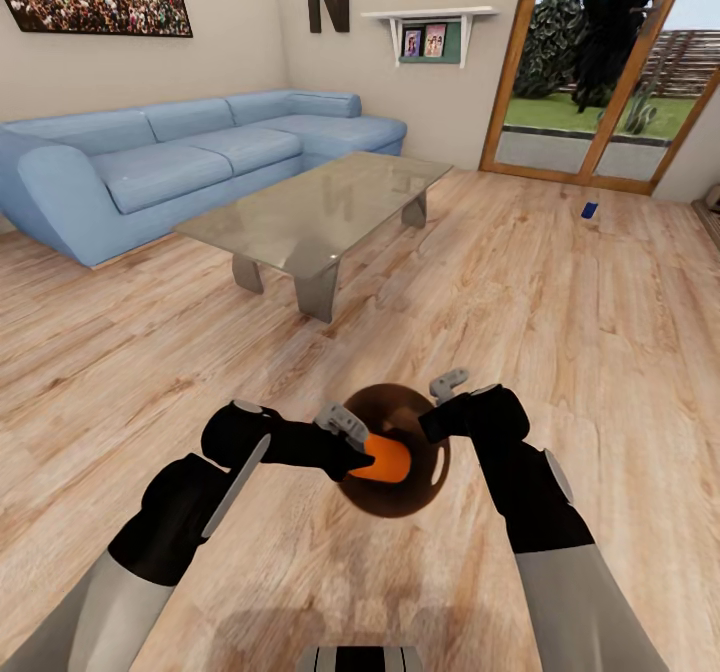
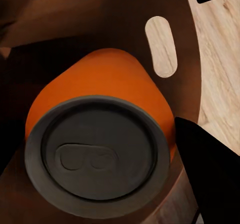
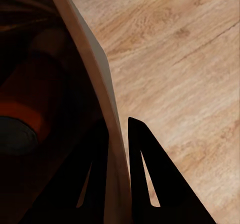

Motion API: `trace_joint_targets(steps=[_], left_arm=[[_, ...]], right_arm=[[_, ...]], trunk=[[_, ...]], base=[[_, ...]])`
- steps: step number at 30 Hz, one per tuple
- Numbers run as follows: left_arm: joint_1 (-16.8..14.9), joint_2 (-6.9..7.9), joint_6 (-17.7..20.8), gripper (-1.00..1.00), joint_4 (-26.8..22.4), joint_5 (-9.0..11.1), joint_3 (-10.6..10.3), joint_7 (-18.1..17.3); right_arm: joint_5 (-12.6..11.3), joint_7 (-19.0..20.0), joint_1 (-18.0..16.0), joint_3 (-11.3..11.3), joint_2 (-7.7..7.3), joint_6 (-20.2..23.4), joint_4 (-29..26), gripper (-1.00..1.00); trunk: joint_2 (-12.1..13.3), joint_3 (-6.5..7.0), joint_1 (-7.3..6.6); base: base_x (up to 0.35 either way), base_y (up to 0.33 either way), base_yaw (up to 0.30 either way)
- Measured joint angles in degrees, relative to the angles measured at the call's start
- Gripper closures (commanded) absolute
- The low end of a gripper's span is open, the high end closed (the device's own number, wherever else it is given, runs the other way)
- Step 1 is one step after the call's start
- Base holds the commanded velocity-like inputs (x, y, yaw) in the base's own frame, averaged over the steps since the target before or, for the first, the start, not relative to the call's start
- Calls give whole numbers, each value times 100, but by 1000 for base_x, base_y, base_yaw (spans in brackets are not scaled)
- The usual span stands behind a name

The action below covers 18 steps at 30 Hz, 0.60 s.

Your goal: Put the three can of soda from the living room inside the tash can in the kitchen.

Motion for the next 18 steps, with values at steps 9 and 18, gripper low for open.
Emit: trace_joint_targets(steps=[9,18], left_arm=[[0,-19,0,100,20,36,-13,135],[0,-23,0,100,131,197,-281,515]], right_arm=[[37,-4,0,128,24,-11,-16,100],[176,-10,0,144,42,-60,25,100]], trunk=[[0,0,0],[0,0,0]], base=[[0,0,0],[0,0,0]])
